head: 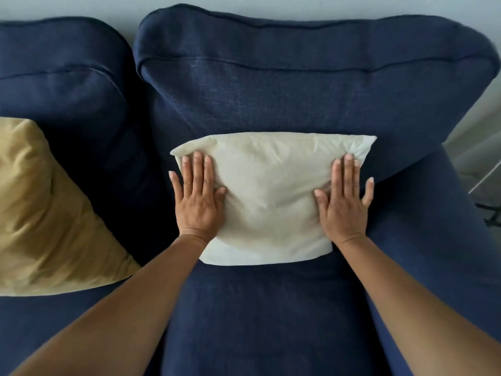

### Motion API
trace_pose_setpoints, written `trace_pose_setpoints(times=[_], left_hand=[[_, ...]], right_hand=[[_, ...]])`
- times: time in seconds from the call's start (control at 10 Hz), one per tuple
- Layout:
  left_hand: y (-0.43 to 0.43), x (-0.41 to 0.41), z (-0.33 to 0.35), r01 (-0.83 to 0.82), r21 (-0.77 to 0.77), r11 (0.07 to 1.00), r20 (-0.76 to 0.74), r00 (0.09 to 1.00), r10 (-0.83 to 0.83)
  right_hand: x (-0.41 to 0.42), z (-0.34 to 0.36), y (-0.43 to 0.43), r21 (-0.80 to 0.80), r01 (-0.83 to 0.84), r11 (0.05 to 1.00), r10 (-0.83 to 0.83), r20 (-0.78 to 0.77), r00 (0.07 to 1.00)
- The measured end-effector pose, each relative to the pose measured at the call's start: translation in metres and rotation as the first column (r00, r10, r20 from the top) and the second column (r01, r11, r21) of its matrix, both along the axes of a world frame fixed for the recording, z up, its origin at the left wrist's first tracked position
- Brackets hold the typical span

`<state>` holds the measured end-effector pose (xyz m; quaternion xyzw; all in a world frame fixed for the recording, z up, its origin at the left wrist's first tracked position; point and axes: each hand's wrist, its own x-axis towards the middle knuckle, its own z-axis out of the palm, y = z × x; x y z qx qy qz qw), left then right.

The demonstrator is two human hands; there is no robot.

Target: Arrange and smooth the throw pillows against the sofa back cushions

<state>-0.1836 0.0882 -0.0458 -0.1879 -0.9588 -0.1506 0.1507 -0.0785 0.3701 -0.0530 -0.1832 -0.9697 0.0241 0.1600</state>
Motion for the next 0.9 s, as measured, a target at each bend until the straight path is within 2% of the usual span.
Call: trace_pose_setpoints(times=[0.1,0.2,0.3,0.4,0.6,0.7,0.9], left_hand=[[0.017,0.014,0.012,0.09,0.08,0.993,-0.102,0.991,-0.082],[0.053,0.036,0.02,0.309,0.027,0.951,-0.155,0.941,-0.302],[0.063,0.023,0.021,0.276,-0.039,0.96,-0.108,0.954,-0.279],[0.043,-0.009,0.024,0.146,-0.113,0.983,-0.03,0.988,-0.15],[0.012,-0.027,0.036,-0.003,-0.341,0.94,0.088,0.995,0.035],[0.004,-0.014,0.054,-0.022,-0.385,0.923,0.16,0.983,0.091],[-0.02,0.016,0.111,-0.013,-0.318,0.948,0.29,0.951,0.11]], right_hand=[[0.001,0.012,-0.018,-0.052,-0.015,0.999,0.007,-0.143,0.99],[-0.019,0.024,-0.049,0.041,-0.221,0.974,0.225,-0.201,0.953],[-0.04,0.027,-0.056,0.12,-0.289,0.95,0.3,-0.091,0.95],[-0.046,0.026,-0.028,0.125,-0.202,0.971,0.203,0.006,0.979],[-0.026,0.036,-0.001,0.018,-0.027,0.999,0.025,0.131,0.991],[-0.016,0.051,-0.012,-0.041,0.031,0.999,-0.021,0.23,0.973],[0.003,0.107,-0.052,-0.252,0.082,0.964,-0.024,0.224,0.974]])
